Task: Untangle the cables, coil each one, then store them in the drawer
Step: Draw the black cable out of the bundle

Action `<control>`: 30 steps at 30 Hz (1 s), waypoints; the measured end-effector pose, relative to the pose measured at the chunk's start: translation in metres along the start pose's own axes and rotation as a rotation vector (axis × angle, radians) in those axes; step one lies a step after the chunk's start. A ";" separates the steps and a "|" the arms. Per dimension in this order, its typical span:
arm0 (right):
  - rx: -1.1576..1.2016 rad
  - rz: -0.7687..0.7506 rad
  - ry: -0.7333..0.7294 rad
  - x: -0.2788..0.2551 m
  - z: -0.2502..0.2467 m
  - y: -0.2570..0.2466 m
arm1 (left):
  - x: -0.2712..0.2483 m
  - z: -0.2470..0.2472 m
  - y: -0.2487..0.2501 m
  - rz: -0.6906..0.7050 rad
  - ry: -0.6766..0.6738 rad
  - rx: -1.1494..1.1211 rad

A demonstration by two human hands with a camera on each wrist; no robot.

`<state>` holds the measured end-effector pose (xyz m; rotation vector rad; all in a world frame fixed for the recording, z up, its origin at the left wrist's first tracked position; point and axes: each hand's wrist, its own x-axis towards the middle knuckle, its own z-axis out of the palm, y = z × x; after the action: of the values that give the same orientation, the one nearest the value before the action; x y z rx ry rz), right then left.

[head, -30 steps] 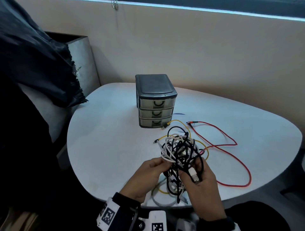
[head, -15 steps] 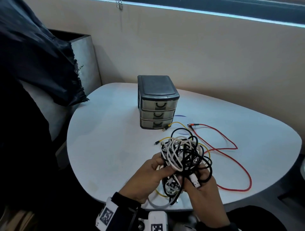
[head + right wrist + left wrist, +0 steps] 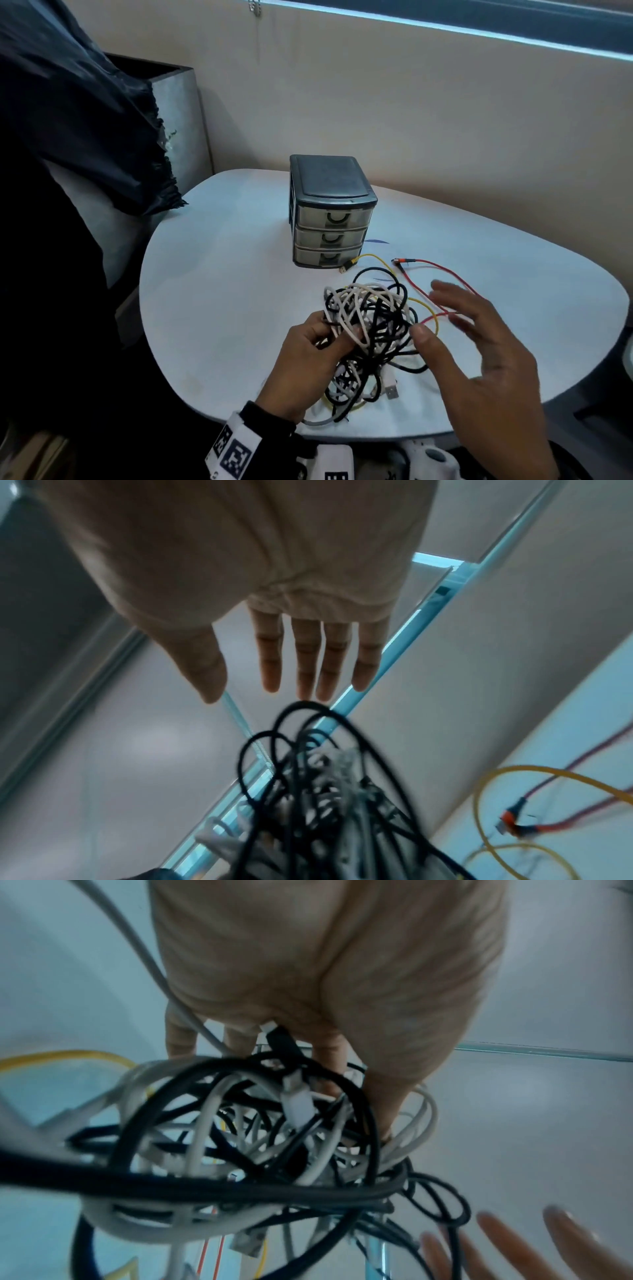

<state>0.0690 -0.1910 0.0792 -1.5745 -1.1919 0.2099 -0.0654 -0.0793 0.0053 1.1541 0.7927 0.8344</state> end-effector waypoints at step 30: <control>-0.406 0.001 -0.463 0.094 0.018 -0.012 | 0.007 -0.002 0.036 0.410 0.018 0.419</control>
<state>0.0954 -0.1091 0.1230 -1.9427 -1.6702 0.3653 -0.0695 -0.0654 0.0394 1.7213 0.7779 1.0453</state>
